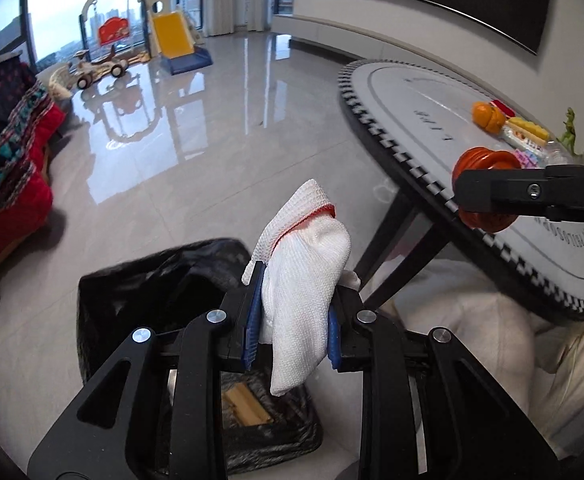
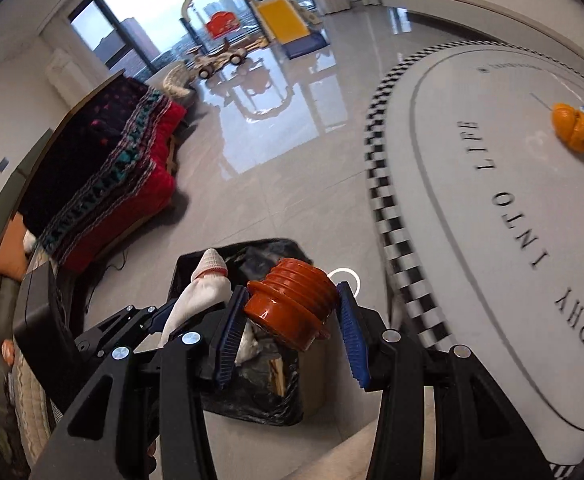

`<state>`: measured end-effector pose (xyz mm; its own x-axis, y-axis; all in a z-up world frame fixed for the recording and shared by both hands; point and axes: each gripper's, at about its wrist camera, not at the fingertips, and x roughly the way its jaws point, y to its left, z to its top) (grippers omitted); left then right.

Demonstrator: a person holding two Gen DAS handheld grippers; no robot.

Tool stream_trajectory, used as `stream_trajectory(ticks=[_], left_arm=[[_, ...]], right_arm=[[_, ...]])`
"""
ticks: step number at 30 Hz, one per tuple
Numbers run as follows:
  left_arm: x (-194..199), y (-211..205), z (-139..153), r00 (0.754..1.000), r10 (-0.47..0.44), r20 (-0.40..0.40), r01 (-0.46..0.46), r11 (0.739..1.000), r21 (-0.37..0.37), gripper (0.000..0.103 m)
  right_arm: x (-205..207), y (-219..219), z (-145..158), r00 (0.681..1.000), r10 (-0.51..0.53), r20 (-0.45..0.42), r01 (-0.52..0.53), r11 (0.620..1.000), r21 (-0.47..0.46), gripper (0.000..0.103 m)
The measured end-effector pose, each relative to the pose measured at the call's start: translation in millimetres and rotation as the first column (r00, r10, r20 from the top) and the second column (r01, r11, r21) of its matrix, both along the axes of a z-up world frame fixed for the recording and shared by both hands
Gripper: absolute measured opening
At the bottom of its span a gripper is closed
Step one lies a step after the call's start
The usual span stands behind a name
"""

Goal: Collect trash
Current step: 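Carry sock and red cap to the trash bag and release both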

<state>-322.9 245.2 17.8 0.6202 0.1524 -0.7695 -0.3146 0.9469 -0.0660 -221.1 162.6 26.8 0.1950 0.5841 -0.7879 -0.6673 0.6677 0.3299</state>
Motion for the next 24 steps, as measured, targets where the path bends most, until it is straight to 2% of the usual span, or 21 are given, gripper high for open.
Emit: stream_trajectory(ticks=[5, 10, 11, 12, 13, 14, 19, 24], left_arm=[[-56.2, 39.6, -31.2, 0.987, 0.146, -0.060, -0.148, 0.989, -0.025, 0.026], [-93.9, 66.1, -50.1, 0.966, 0.239, -0.099, -0.244, 0.969, -0.036, 0.028], [-99.2, 69.5, -52.9, 0.962, 0.250, -0.106, -0.255, 0.966, -0.038, 0.035], [-102.6, 72.9, -54.9, 0.956, 0.271, -0.115, -0.277, 0.960, -0.035, 0.047], [-105.2, 76.8, -55.4, 0.948, 0.295, -0.119, -0.301, 0.953, -0.033, 0.087], [-110.0, 76.4, -54.5, 0.944, 0.312, -0.105, -0.317, 0.948, -0.031, 0.097], [-110.3, 76.3, -51.1, 0.943, 0.321, -0.086, -0.324, 0.946, -0.020, 0.097], [-96.9, 66.8, -48.7, 0.957, 0.282, -0.075, -0.284, 0.959, -0.021, 0.097]], right_arm=[[-48.0, 48.5, -20.2, 0.991, 0.131, -0.005, -0.131, 0.990, -0.047, 0.047], [-70.6, 84.4, -36.3, 0.979, 0.200, -0.032, -0.202, 0.976, -0.085, 0.047], [-73.9, 89.9, -38.8, 0.976, 0.214, -0.039, -0.217, 0.971, -0.096, 0.047], [-75.3, 94.4, -39.9, 0.974, 0.221, -0.040, -0.224, 0.968, -0.110, 0.051], [-76.7, 96.9, -38.9, 0.976, 0.217, -0.026, -0.218, 0.969, -0.118, 0.063], [-77.8, 95.4, -36.3, 0.978, 0.211, -0.003, -0.210, 0.971, -0.119, 0.065], [-77.0, 89.0, -26.5, 0.978, 0.204, 0.043, -0.199, 0.975, -0.100, 0.066], [-64.5, 72.1, -17.8, 0.983, 0.167, 0.071, -0.161, 0.984, -0.080, 0.066]])
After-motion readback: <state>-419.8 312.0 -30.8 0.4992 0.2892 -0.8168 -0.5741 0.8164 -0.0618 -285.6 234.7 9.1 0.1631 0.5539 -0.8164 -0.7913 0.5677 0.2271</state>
